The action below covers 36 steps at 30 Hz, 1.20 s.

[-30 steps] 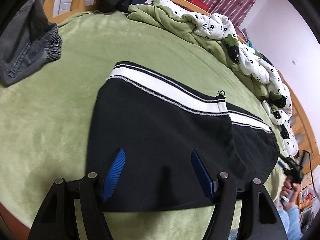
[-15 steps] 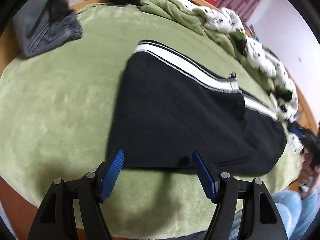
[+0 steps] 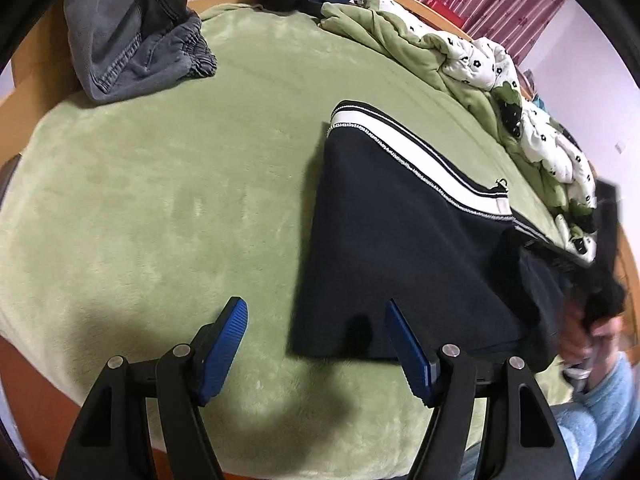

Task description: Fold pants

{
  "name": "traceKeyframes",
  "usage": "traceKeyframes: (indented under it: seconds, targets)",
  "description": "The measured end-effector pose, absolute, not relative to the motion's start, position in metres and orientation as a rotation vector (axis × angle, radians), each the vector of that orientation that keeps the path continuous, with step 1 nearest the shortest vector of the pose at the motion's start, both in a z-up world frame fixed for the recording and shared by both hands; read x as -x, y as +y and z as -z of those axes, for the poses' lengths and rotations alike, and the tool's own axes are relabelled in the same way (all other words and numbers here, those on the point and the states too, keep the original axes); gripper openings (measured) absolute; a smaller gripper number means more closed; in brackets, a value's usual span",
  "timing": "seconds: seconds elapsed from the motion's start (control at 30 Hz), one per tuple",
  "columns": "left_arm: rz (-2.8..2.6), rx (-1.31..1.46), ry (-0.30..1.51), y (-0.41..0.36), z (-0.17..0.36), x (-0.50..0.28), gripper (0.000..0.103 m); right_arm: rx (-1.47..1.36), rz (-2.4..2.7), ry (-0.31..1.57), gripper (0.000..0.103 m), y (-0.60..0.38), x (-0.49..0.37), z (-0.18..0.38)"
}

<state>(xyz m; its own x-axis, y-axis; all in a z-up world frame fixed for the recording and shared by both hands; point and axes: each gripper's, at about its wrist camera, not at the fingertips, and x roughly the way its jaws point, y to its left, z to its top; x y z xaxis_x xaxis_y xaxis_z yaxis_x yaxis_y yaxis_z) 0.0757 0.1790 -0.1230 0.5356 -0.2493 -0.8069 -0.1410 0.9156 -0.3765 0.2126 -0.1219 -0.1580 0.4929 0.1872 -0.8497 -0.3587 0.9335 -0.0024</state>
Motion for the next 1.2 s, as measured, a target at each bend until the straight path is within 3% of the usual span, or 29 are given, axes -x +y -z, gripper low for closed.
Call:
traceKeyframes:
  seconds: [0.13, 0.23, 0.4, 0.53, 0.7, 0.87, 0.97, 1.1, 1.2]
  targets:
    - [0.091, 0.455, 0.999, 0.179, 0.127, -0.078, 0.069, 0.048, -0.349, 0.941, 0.007, -0.158, -0.209, 0.143]
    - [0.128, 0.489, 0.977, 0.183, 0.128, -0.074, 0.069, -0.094, -0.362, 1.010, 0.007, -0.187, -0.212, 0.144]
    - [0.191, 0.573, 0.979, 0.186, 0.140, -0.075, 0.069, 0.032, -0.319, 1.158, 0.011, -0.187, -0.197, 0.178]
    - [0.235, 0.682, 0.975, 0.191, 0.156, -0.073, 0.069, -0.081, -0.336, 1.105, 0.011, -0.208, -0.178, 0.153]
    - [0.233, 0.775, 0.933, 0.191, 0.170, -0.071, 0.069, -0.067, -0.408, 1.120, 0.029, -0.197, -0.158, 0.145]
    - [0.182, 0.744, 0.937, 0.179, 0.168, -0.075, 0.066, 0.015, -0.356, 1.230, 0.029, -0.191, -0.162, 0.170]
    - [0.148, 0.706, 0.973, 0.173, 0.164, -0.079, 0.052, -0.046, -0.330, 1.215, 0.036, -0.209, -0.160, 0.163]
    - [0.121, 0.572, 0.972, 0.160, 0.145, -0.081, 0.024, -0.055, -0.230, 1.178, 0.037, -0.233, -0.152, 0.151]
    - [0.140, 0.466, 0.945, 0.151, 0.120, -0.079, 0.014, -0.096, -0.169, 1.128, 0.037, -0.262, -0.140, 0.138]
